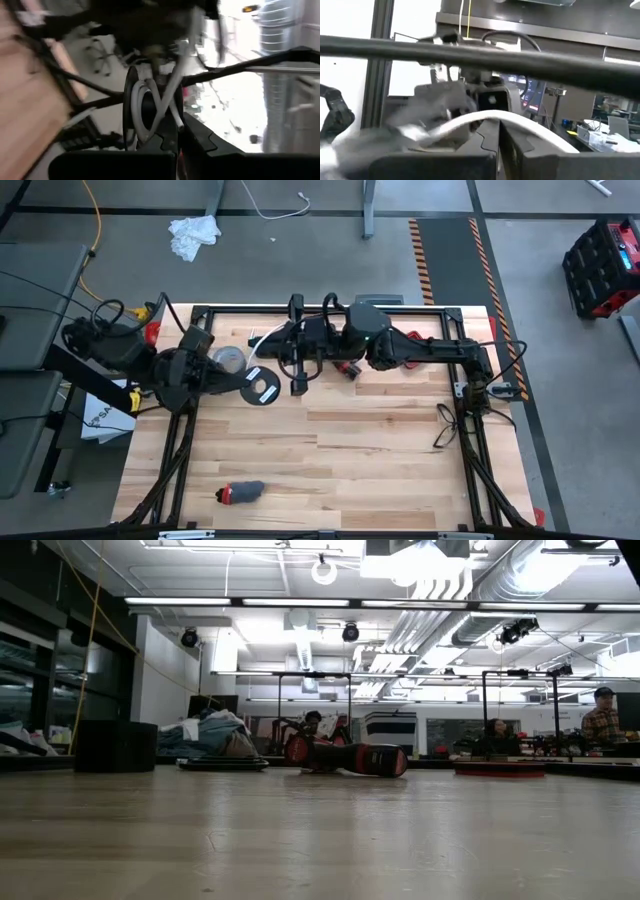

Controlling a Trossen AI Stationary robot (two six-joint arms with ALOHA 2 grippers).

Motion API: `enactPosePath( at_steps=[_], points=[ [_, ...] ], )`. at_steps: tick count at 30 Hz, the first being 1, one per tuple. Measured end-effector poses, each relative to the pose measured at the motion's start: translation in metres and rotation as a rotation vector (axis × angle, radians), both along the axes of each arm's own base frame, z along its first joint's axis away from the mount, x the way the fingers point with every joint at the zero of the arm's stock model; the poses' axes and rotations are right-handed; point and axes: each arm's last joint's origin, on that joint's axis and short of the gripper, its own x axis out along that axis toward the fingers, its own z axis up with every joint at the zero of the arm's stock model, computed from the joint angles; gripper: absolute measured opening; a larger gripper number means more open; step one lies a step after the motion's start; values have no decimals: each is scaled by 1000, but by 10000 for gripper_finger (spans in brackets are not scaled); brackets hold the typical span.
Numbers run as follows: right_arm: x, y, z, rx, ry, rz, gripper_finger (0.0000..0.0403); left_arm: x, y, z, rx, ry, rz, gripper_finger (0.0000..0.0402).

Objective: Coil cords
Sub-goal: Coil the white cable wire into the black spool

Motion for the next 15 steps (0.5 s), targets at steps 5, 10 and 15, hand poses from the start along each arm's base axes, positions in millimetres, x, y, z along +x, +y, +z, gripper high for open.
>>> enactPosePath(
  at_steps=[5,10,15],
  points=[
    [1,0,-3,-2,25,1,0,-11,6,-6,32,77,7,0],
    [2,0,-6,-3,62,0,0,-17,10,-10,61,121,17,0],
    [4,-1,-11,-3,114,-21,0,-22,13,-15,120,172,29,0]
  ],
)
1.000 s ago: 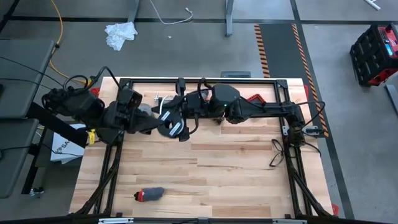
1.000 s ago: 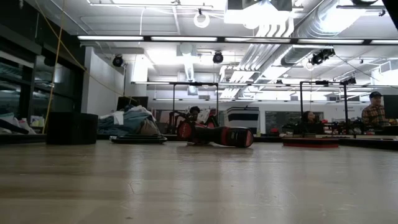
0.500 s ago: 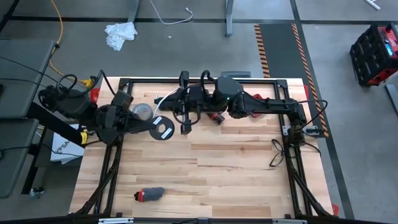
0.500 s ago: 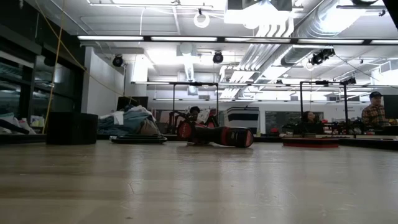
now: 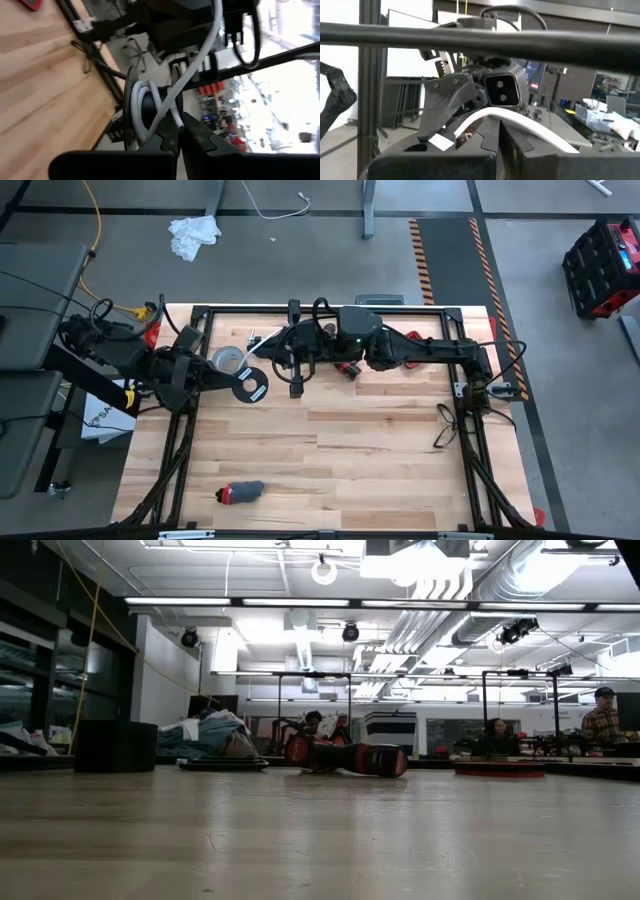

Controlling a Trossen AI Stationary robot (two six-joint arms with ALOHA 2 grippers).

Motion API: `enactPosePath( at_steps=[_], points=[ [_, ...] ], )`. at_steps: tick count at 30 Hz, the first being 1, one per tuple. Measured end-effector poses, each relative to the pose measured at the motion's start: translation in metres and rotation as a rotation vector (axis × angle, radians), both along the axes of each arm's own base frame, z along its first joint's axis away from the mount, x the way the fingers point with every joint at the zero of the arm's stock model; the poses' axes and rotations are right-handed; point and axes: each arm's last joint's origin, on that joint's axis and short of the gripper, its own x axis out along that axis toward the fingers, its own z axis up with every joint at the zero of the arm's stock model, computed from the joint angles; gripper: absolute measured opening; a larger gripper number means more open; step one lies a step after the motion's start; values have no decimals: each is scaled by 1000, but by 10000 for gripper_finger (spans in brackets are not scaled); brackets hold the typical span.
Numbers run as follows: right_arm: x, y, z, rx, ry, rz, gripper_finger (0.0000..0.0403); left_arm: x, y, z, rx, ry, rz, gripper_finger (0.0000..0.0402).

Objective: Coil cords
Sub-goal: Coil the white cable wire into the black spool

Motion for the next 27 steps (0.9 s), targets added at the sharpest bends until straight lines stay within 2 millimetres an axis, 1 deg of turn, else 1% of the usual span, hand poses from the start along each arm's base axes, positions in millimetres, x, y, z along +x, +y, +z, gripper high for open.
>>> enactPosePath(
  at_steps=[6,11,15,22,27],
  points=[
    [1,-4,-6,-2,62,-15,0,-5,3,-6,84,61,-7,0],
    [3,-11,-12,7,127,-65,0,-7,4,-10,186,95,-25,0],
    [3,-13,-15,23,159,-73,0,-13,8,-12,310,171,-37,0],
    [3,-18,-19,48,194,-94,0,-26,19,-12,549,317,15,0],
    [3,-25,-23,54,235,-125,0,-29,22,-11,704,389,9,0]
  ],
)
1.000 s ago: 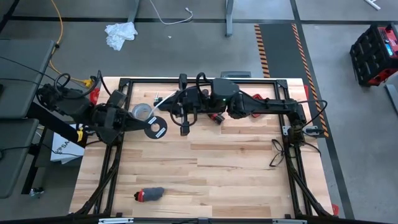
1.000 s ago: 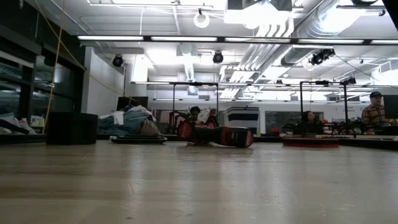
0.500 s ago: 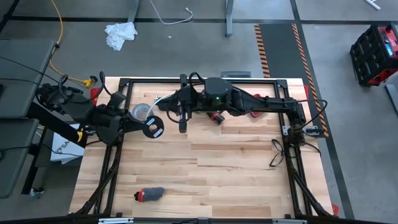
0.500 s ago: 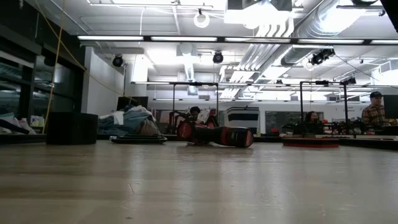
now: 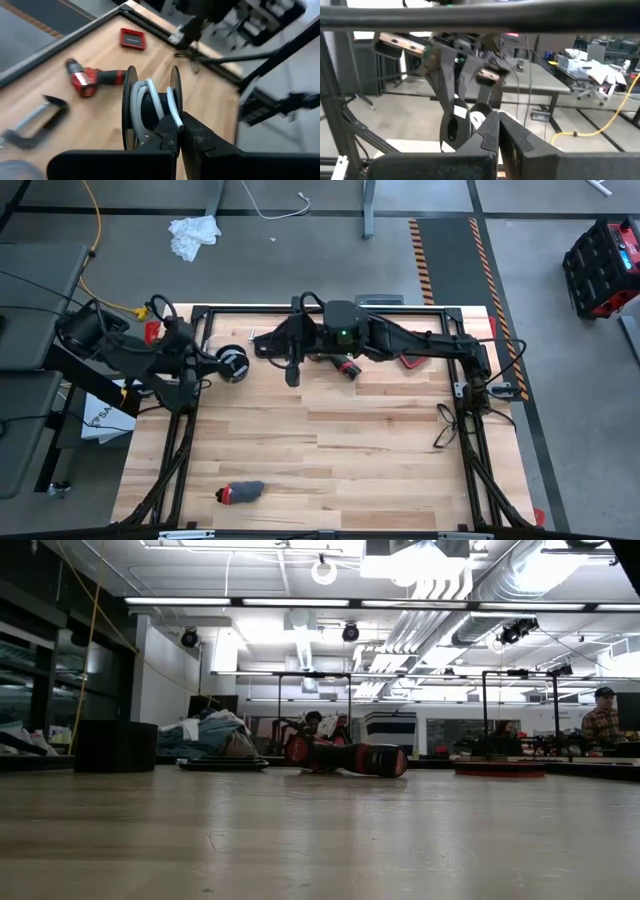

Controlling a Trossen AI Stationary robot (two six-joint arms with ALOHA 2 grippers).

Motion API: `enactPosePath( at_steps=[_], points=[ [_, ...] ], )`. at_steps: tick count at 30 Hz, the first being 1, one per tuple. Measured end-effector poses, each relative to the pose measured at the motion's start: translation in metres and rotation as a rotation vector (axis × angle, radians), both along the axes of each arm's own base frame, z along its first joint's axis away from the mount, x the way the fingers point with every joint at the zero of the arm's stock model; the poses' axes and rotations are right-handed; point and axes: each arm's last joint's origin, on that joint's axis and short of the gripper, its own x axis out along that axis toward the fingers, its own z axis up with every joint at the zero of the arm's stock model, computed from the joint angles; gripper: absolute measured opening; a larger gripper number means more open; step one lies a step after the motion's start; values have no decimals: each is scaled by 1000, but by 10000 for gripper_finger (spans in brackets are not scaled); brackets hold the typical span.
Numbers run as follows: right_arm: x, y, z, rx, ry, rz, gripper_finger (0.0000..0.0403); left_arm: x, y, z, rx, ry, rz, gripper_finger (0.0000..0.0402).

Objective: Coil cords
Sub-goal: Coil the white cable wire into the black spool

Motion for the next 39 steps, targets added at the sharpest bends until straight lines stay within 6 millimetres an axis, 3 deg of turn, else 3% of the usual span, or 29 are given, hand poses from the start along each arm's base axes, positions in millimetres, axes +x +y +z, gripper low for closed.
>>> enactPosePath(
  at_steps=[9,15,21,28,32,36,39],
  points=[
    [0,-6,-6,25,57,-22,0,-8,4,-8,135,207,-55,0],
    [-3,-5,-23,57,236,3,0,-6,2,-6,108,185,-71,0],
    [-7,-3,-34,199,363,44,5,-6,4,-5,161,171,-46,0],
    [4,10,-64,170,505,84,87,-2,2,-1,137,111,-36,0],
    [27,14,-93,137,510,-87,141,1,0,4,121,60,-41,0],
    [44,7,-116,169,500,-165,164,3,-1,7,99,23,-42,0],
    [50,4,-120,237,475,-124,167,4,-2,7,93,12,-41,0]
  ],
)
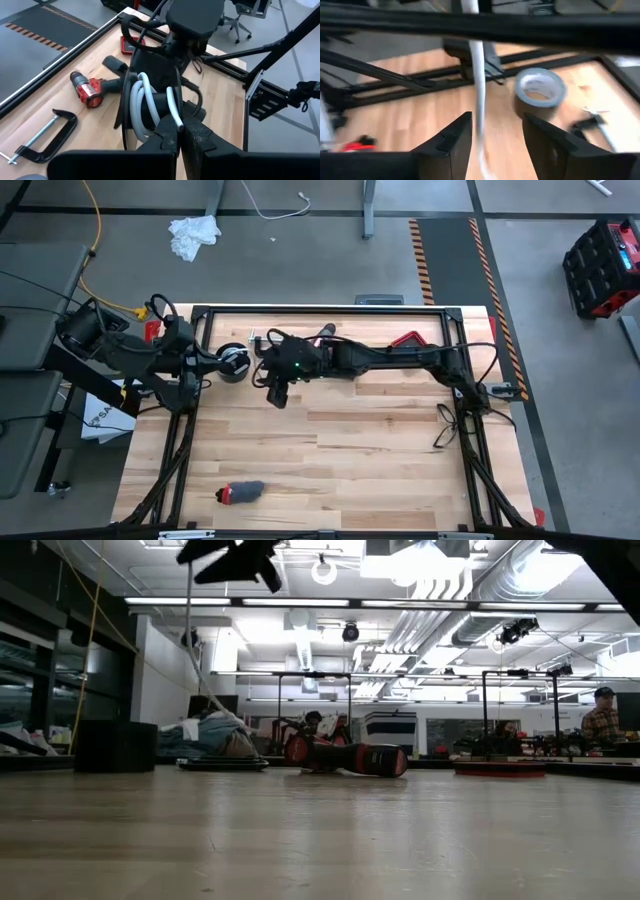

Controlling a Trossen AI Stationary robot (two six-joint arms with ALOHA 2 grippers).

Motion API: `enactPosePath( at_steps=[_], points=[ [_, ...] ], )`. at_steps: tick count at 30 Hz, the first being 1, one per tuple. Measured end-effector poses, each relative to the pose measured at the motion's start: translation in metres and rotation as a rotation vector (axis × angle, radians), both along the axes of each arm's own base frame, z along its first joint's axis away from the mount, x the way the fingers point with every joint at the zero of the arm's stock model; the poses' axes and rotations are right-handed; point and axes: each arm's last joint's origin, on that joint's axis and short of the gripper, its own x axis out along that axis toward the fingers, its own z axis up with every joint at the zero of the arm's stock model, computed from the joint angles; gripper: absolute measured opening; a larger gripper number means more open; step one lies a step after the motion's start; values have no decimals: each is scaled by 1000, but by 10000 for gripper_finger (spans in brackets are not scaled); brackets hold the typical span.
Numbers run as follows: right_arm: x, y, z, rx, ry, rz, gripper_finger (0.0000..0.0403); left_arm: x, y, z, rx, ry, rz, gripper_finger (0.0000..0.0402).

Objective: Coil cords
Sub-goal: Coil the white cable wire into the black spool

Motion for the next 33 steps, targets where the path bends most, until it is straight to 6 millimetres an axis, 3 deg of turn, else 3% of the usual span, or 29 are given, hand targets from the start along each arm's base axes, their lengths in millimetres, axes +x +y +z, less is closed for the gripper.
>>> enactPosePath(
  at_steps=[13,22,33],
  points=[
    [6,1,-2,-14,-45,17,156,4,-2,9,16,-96,-11,0],
    [12,-10,-7,-65,-69,-44,154,-2,2,23,2,-162,6,0],
    [11,-7,-10,-88,-40,-23,108,-5,5,27,35,-176,17,0]
  ],
)
